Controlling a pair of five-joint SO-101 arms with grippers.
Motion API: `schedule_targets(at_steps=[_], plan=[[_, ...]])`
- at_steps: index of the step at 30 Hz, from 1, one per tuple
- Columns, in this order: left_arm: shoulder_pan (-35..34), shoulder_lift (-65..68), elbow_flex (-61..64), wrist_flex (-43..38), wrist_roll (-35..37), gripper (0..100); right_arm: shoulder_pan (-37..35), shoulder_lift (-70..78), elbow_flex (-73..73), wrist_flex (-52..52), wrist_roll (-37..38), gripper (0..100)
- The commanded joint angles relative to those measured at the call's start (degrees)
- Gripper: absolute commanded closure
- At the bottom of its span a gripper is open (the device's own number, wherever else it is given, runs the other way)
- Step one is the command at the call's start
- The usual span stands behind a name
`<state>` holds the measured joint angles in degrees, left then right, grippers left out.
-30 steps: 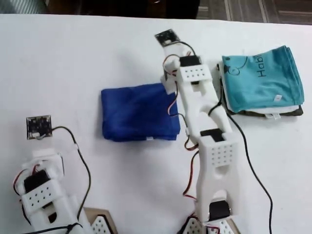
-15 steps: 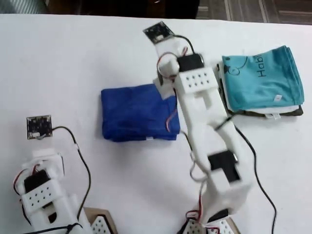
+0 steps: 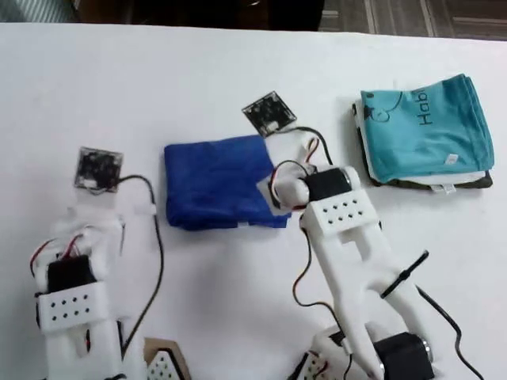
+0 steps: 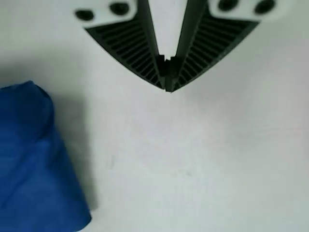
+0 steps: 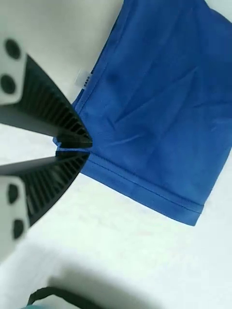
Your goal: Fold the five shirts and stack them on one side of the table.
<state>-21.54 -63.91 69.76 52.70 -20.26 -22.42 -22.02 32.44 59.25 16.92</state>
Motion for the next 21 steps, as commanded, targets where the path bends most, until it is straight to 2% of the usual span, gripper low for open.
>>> schedule_targets(at_steps=[1,5,8,12,15,21], plan=[[1.4,1.1,-2.9,-2.4,0.4,97,-0.3,-2.9,-0.1,-1.1,0.4,97.9],[1.4,13.9,-12.9,-2.3,2.4,97,-0.6,-2.9,0.6,-1.3,0.4,97.9],[2.2,29.0,-27.4,3.3,6.4,97,-0.6,-2.9,2.5,-1.5,0.4,97.9],[7.6,45.6,-44.4,10.6,8.4,97,-0.2,-2.8,6.0,-4.7,0.4,97.9],[11.6,54.3,-53.4,12.5,9.1,97,-0.4,-2.9,9.1,-6.9,0.1,97.9],[16.9,69.1,-68.5,17.4,16.1,97,-0.2,-2.9,13.5,-11.1,-2.6,97.9]])
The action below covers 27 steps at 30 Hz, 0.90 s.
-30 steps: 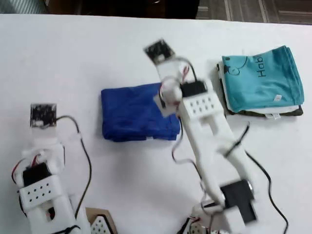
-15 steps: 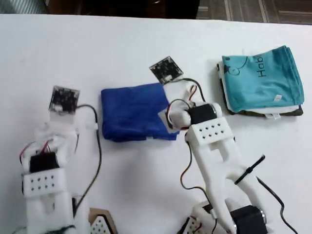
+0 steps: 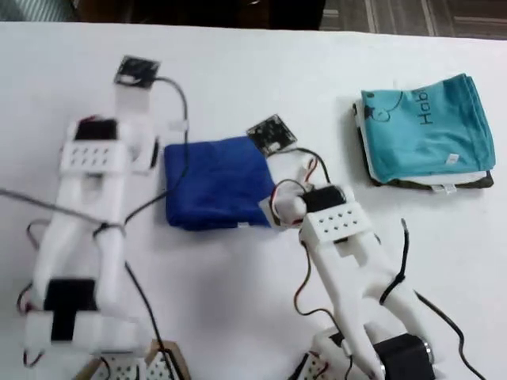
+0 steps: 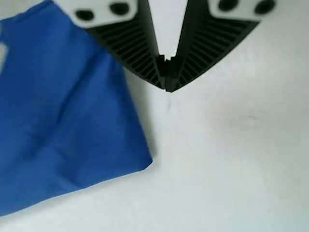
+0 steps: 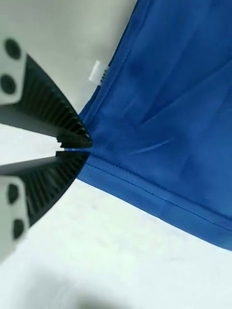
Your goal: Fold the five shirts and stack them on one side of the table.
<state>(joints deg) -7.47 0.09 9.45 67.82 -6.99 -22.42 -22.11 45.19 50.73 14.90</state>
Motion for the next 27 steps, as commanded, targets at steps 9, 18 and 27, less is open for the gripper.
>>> schedule_targets(at_steps=[9,18,27], plan=[[6.2,24.2,-25.8,7.3,9.6,97,-0.1,-2.8,8.4,-10.8,-0.8,97.9],[6.2,35.2,-35.2,7.7,10.5,97,-0.1,-2.8,15.8,-18.8,-0.8,97.9],[6.0,40.1,-35.3,7.3,10.1,97,-0.1,-2.8,18.3,-19.8,-0.4,97.9]])
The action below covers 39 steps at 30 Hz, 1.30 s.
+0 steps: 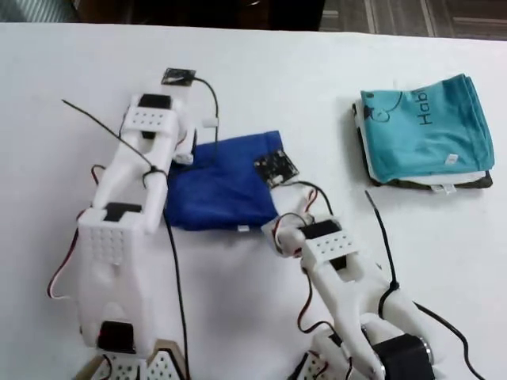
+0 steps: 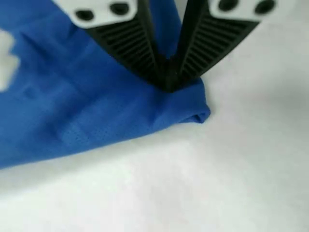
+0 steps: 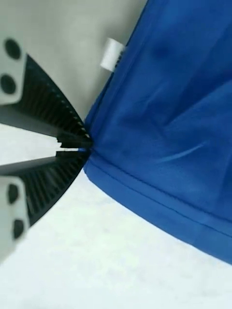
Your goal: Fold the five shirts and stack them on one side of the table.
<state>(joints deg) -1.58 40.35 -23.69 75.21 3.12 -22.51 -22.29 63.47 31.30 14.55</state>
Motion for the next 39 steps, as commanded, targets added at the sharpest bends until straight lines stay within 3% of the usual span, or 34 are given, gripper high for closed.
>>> schedule_targets(at_steps=[1,10,18,23,28,34,39], plan=[[0.0,0.1,-2.2,-0.1,0.0,97,0.0,-2.6,0.1,0.0,0.0,97.9],[-4.2,-1.0,-2.7,1.7,0.0,97,0.0,-2.7,0.1,2.1,0.1,97.9],[-5.9,-8.7,-7.9,15.1,-0.1,97,0.0,-3.1,-0.7,2.1,-0.2,97.9],[-5.9,-14.9,-7.6,19.2,-2.5,97,0.0,-4.4,-1.1,3.0,-0.2,97.9],[-5.9,-19.3,-7.4,24.2,-2.5,97,0.0,-14.2,-3.4,11.7,-0.2,97.9],[-5.5,-25.4,2.8,24.8,-2.0,97,1.3,-24.6,-4.2,15.3,0.0,97.9],[-5.4,-40.8,18.9,19.7,-2.5,97,6.3,-21.4,-13.0,15.8,0.0,97.9]])
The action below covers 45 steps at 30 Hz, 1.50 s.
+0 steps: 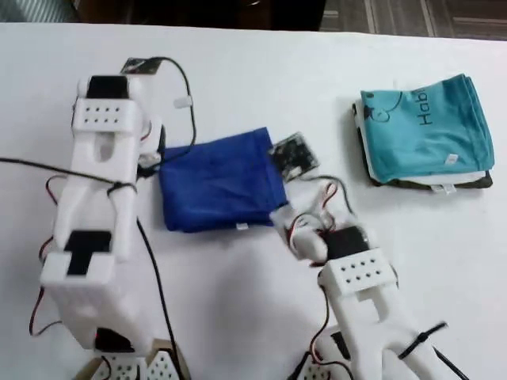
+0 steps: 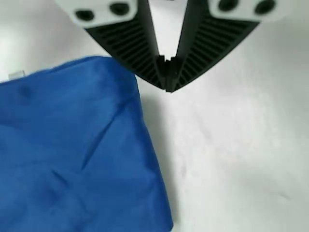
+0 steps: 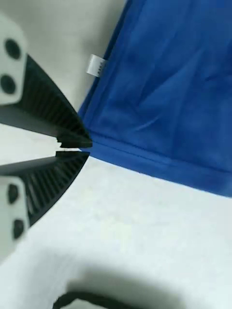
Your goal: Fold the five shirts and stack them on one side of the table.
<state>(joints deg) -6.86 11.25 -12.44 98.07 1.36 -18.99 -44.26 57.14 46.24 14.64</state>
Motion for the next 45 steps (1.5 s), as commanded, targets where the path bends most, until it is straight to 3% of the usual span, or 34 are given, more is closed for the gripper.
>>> schedule_targets(at_steps=[1,6,11,13,19,21,37,41,45], plan=[[-0.1,-15.6,12.2,-5.2,-0.7,97,3.3,2.3,-9.2,1.5,-0.1,97.9],[0.5,-27.3,36.0,-21.8,-2.3,97,1.9,13.8,-22.9,5.7,-0.2,97.9],[1.9,-23.6,42.2,-28.6,-2.2,97,0.0,29.5,-33.2,5.8,-0.4,97.9],[2.9,-22.6,41.6,-27.7,2.6,97,0.0,35.7,-36.6,5.8,-0.4,97.9],[3.3,-22.2,40.0,-26.2,27.3,97,0.7,48.7,-44.3,7.0,-0.5,97.9],[3.4,-22.2,40.0,-26.2,31.6,97,0.8,51.5,-47.2,7.4,-0.5,97.9],[10.4,-22.0,36.4,-25.9,31.3,97,1.2,68.3,-65.0,11.1,-0.5,97.9],[10.9,-22.0,40.1,-27.2,31.1,97,1.2,71.8,-68.6,11.0,-0.5,97.9],[10.6,-22.0,47.6,-33.4,28.5,97,1.2,75.6,-71.2,11.1,-0.5,97.9]])
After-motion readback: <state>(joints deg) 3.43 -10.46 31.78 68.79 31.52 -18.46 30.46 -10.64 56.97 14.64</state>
